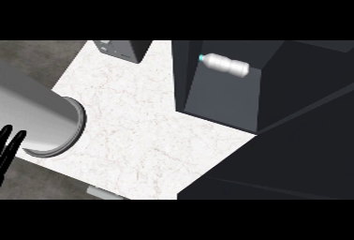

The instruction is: Pick up the bottled water, place it into the cabinet and close the cabinet

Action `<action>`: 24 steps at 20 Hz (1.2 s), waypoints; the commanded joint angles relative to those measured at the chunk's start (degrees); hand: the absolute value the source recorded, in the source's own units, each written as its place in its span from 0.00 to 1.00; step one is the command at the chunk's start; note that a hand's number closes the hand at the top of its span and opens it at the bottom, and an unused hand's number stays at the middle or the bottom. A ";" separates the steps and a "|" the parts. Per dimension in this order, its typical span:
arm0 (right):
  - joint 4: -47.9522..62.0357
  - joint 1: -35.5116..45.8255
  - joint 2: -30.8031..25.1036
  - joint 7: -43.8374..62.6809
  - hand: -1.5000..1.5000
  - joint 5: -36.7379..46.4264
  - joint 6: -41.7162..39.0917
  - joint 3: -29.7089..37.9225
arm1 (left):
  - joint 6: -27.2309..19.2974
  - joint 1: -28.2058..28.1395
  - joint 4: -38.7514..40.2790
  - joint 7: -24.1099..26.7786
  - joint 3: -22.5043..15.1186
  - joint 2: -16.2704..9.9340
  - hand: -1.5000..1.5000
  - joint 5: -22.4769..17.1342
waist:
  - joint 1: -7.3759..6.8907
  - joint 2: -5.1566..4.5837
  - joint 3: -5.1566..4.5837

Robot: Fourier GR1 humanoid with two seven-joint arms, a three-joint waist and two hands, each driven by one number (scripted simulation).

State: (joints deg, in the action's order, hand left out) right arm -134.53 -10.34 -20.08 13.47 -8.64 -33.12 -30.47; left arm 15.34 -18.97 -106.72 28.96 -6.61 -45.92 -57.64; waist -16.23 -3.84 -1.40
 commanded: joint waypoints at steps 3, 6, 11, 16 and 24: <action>8.14 9.96 4.72 8.28 1.00 1.28 4.00 0.64 | 1.06 -0.37 0.72 -0.05 -0.03 -0.06 0.00 -0.22 | -0.24 0.53 0.09; 12.72 15.55 7.55 10.70 1.00 0.56 5.57 2.59 | 1.00 0.00 1.09 -0.39 0.43 -0.28 0.00 -0.77 | 0.31 0.59 0.32; 21.14 24.05 12.55 15.36 1.00 -0.71 7.91 4.02 | 1.48 -0.55 2.79 -0.06 0.93 -0.03 0.00 -1.05 | 0.61 0.84 0.42; 31.78 35.22 19.62 18.28 1.00 1.57 13.44 7.74 | 1.19 0.13 3.92 0.00 1.27 0.36 0.00 -1.09 | 2.66 1.19 0.73; 49.00 53.90 20.03 16.26 1.00 5.16 29.43 16.44 | 2.39 -1.43 4.77 0.64 2.41 0.78 0.00 -2.32 | 3.64 1.53 1.07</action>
State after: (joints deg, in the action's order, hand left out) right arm -93.36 35.59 -0.97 30.66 -5.05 -10.46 -17.47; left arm 17.52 -19.95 -102.77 29.49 -4.72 -45.43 -59.25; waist -12.96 -2.24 -0.42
